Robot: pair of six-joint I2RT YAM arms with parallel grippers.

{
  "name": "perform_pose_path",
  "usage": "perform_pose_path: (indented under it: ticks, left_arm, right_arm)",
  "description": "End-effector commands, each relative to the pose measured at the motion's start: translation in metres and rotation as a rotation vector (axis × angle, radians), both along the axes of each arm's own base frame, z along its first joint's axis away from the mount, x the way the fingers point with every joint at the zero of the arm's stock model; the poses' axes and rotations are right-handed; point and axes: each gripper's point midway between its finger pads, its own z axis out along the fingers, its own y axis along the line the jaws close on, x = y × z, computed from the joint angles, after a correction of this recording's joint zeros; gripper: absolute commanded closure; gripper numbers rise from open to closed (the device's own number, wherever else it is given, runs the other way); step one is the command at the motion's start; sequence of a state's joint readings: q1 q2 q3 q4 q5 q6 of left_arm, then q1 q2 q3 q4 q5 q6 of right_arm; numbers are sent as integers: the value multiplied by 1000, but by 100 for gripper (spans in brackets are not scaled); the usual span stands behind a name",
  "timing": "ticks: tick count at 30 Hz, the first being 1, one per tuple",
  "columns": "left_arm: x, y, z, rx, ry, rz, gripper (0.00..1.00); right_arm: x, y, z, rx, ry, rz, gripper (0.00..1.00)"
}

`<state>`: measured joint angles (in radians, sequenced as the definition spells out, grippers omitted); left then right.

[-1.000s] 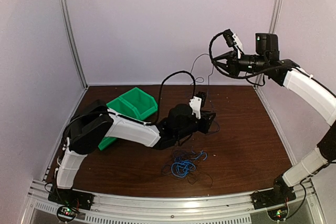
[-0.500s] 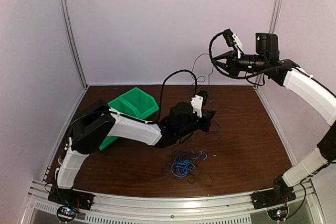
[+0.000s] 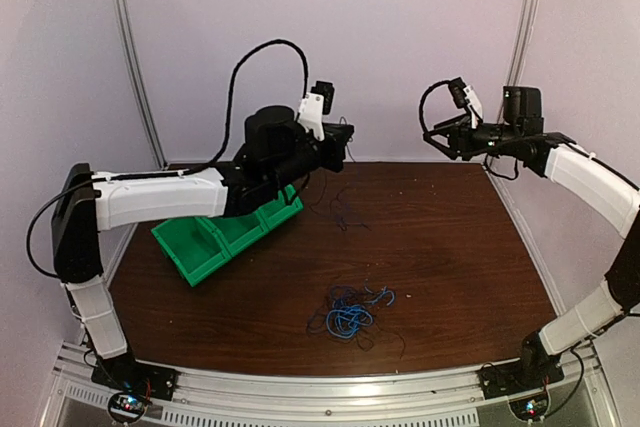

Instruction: Untangle the cables

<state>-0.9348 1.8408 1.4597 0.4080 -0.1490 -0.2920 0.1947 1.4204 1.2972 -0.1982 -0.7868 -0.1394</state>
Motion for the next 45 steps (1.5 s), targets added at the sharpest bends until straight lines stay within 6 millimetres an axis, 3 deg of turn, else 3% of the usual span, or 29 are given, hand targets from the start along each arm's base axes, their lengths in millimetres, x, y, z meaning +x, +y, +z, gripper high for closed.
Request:
perform_pose_path:
  ticks: [1,8,14,19,26,32,45]
  left_arm:
    - [4,29,15,118,-24,47,100]
    - [-5,75,61,178,-90,152,100]
    - [-19,111,111,159,-147,213,100]
    - [-32,137,144,158,-172,257,100]
    - [-50,189,170,128,-182,378,100]
    - [-58,219,162,192,-158,458,100]
    - [-52,274,104,252,-61,538,100]
  right_arm:
    - [-18,-3,-12,-20,-24,42,44]
    - [-40,-9,-82,-16,52,90,45]
    - [-42,-14,-125,-79,77,93,46]
    - [-40,-13,-137,-95,105,109,47]
    - [-40,-14,-142,-112,103,107,47]
    - [-40,-15,-145,-126,98,100,47]
    - [-40,-15,-149,-124,112,107,47]
